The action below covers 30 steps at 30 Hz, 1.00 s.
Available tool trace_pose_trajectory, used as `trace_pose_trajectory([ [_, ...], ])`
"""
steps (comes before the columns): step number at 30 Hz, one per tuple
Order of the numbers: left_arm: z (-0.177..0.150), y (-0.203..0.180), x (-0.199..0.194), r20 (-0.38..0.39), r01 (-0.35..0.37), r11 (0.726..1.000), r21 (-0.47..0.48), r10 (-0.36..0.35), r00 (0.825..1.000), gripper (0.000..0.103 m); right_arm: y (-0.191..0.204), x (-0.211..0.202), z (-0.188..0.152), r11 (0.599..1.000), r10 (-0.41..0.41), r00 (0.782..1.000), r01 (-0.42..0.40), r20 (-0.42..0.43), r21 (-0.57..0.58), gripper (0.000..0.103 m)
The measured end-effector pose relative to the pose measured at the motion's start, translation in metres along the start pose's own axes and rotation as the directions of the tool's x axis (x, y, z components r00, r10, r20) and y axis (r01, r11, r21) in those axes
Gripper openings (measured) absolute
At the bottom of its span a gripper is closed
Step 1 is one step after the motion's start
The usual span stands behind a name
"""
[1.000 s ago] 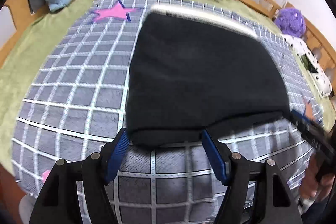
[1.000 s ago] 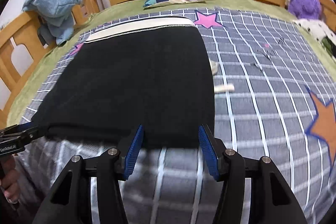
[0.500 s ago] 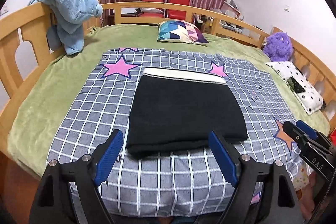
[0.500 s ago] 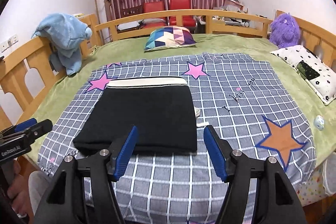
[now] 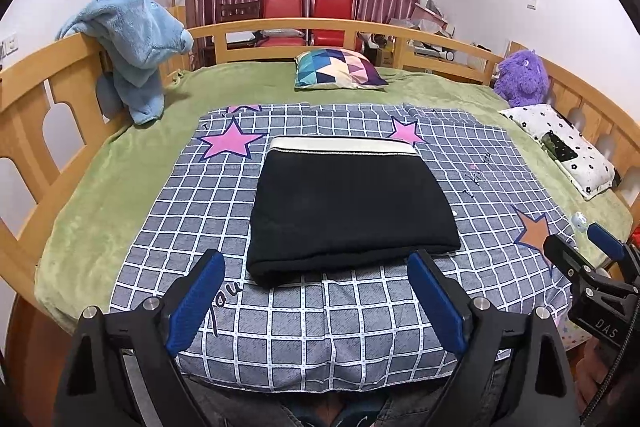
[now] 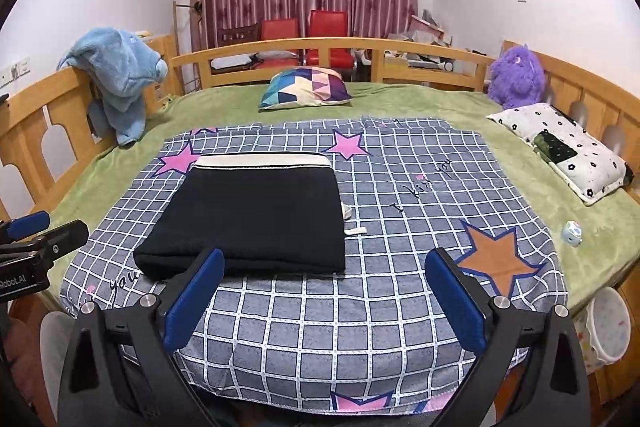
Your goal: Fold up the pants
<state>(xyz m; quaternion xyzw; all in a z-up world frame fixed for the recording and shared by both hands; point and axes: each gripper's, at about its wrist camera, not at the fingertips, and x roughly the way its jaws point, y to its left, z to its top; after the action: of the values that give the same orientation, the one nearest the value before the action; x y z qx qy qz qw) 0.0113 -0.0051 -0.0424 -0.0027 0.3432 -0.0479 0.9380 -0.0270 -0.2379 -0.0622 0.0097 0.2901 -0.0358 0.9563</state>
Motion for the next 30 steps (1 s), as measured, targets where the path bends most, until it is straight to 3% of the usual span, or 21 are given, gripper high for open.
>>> trace_pose_trajectory([
  [30, 0.0, 0.003, -0.015, 0.011, -0.005, 1.0, -0.002, 0.005, 1.0, 0.093, 0.002, -0.015, 0.002, 1.0, -0.002, 1.0, 0.002, 0.013, 0.014, 0.1],
])
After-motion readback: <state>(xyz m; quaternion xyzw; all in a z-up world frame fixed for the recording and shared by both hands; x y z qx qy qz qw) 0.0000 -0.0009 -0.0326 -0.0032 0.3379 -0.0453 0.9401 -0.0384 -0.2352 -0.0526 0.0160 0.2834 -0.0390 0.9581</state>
